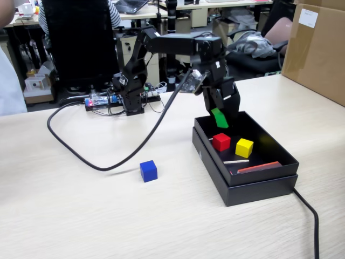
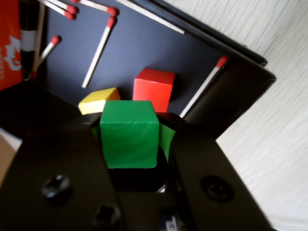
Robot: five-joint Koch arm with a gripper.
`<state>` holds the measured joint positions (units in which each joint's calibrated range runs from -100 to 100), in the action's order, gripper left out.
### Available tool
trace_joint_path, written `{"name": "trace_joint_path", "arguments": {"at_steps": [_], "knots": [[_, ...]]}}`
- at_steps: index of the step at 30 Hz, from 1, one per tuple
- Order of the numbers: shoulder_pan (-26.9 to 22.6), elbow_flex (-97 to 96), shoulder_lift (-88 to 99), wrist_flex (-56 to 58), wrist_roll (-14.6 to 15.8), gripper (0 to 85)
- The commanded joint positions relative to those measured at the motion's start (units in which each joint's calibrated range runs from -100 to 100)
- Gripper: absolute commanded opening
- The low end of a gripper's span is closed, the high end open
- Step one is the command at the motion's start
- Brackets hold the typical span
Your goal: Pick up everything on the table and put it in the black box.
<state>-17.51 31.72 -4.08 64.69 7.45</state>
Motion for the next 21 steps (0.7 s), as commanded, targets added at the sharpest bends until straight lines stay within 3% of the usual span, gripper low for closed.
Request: {"name": "trace_joint_path", "arguments": {"at_steps": [1, 5, 13, 21], "knots": [[-0.7, 7.0, -1.8, 0.1, 0.3, 3.2], [-0.8, 6.5, -3.8, 0.4, 0.8, 4.1], [-1.0, 3.0, -4.7, 5.1, 1.5, 40.2], [1.2, 0.6, 10.9, 6.3, 1.4, 40.7]]}}
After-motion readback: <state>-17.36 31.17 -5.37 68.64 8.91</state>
